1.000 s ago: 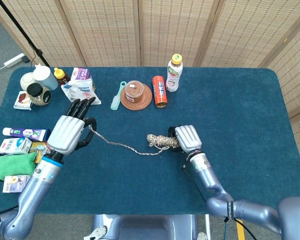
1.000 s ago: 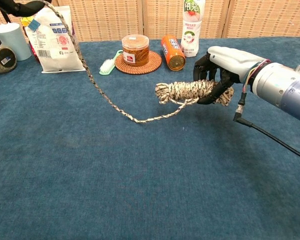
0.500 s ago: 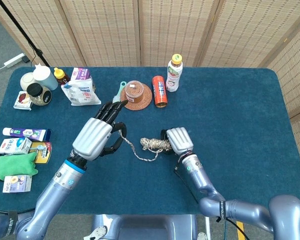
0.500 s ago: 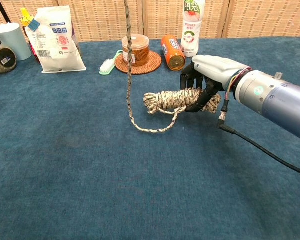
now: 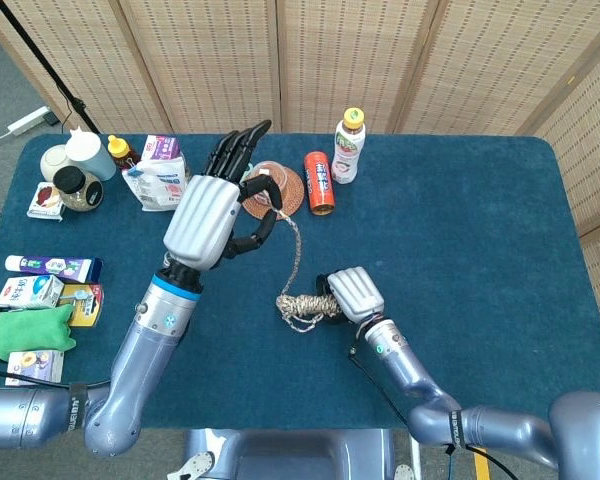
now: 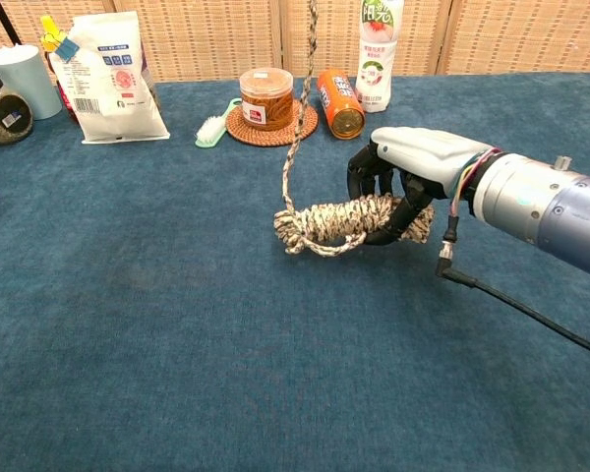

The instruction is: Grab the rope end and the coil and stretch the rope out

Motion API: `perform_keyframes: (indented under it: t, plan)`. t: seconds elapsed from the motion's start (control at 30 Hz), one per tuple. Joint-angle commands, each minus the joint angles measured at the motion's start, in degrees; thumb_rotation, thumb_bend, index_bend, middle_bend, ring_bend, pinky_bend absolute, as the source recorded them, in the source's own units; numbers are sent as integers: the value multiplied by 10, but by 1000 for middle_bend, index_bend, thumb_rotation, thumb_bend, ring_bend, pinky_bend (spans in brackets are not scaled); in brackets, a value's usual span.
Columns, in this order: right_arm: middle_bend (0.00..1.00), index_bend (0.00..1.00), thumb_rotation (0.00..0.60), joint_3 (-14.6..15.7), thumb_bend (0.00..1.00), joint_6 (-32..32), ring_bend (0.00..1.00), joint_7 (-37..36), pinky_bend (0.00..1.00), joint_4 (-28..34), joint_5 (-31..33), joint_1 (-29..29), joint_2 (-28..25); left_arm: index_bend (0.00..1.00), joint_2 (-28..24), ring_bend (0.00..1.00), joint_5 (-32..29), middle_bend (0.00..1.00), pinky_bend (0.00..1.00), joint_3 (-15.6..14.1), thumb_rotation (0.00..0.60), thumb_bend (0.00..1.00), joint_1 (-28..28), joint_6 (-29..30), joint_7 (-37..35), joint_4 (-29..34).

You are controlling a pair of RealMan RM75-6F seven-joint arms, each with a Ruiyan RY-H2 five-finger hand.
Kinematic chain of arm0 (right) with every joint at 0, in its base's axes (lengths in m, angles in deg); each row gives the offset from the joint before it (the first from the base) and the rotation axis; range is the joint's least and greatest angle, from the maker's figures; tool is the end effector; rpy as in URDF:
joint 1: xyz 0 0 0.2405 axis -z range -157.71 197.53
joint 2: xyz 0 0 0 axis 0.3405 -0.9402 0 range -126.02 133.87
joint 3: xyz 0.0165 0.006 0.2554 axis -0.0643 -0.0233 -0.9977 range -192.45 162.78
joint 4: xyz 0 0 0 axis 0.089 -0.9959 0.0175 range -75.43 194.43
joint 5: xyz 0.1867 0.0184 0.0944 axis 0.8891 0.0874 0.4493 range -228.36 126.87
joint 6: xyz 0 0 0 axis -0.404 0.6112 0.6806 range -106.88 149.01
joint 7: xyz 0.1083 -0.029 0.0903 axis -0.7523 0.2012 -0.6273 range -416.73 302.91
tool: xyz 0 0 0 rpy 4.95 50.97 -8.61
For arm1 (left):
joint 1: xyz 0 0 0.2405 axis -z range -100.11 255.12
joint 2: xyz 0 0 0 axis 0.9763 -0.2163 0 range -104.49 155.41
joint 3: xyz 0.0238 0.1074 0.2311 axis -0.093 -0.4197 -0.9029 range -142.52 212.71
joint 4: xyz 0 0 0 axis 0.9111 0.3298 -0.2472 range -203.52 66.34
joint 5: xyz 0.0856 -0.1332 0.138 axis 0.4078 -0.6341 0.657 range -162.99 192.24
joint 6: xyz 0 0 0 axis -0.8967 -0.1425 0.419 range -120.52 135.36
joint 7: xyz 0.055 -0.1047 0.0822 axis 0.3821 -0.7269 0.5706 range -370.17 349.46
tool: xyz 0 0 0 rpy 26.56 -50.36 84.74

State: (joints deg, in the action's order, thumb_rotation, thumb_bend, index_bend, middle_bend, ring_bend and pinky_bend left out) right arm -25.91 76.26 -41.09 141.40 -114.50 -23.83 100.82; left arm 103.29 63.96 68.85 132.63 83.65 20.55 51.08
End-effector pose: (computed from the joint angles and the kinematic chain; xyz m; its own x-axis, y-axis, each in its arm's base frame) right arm -0.1187 -0.3324 -0.0558 0.3165 -0.3223 0.8922 -0.9052 -0.3839 0.1825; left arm 0.0513 0.3308 0.1341 -0.0421 -0.0550 0.9976 0.8677 -0.4970 0.0092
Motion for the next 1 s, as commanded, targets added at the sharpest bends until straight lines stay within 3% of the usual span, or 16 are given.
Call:
perform_keyframes:
  t: [0.03, 0.3, 0.57, 0.83, 1.0]
  plan:
    - [595, 740, 600, 12, 723, -11, 534, -25, 645, 24, -24, 6, -20, 597, 28, 0, -13, 0, 0, 10, 600, 433, 31, 19, 10, -65]
    - [596, 743, 600, 33, 724, -39, 534, -108, 645, 60, -91, 10, -70, 599, 78, 0, -21, 0, 0, -1, 600, 430, 63, 14, -5, -188]
    - [596, 745, 600, 58, 725, -66, 533, -255, 645, 73, -187, 5, -127, 601, 112, 0, -13, 0, 0, -13, 600, 430, 86, 3, -16, -280]
    - [596, 749, 600, 88, 726, -49, 534, -381, 646, 74, -284, -7, -168, 602, 141, 0, 2, 0, 0, -37, 600, 430, 91, -17, -36, -383]
    - [598, 751, 600, 93, 729, -27, 534, -457, 645, 87, -309, -13, -184, 602, 167, 0, 2, 0, 0, -59, 600, 429, 81, -43, -67, -454]
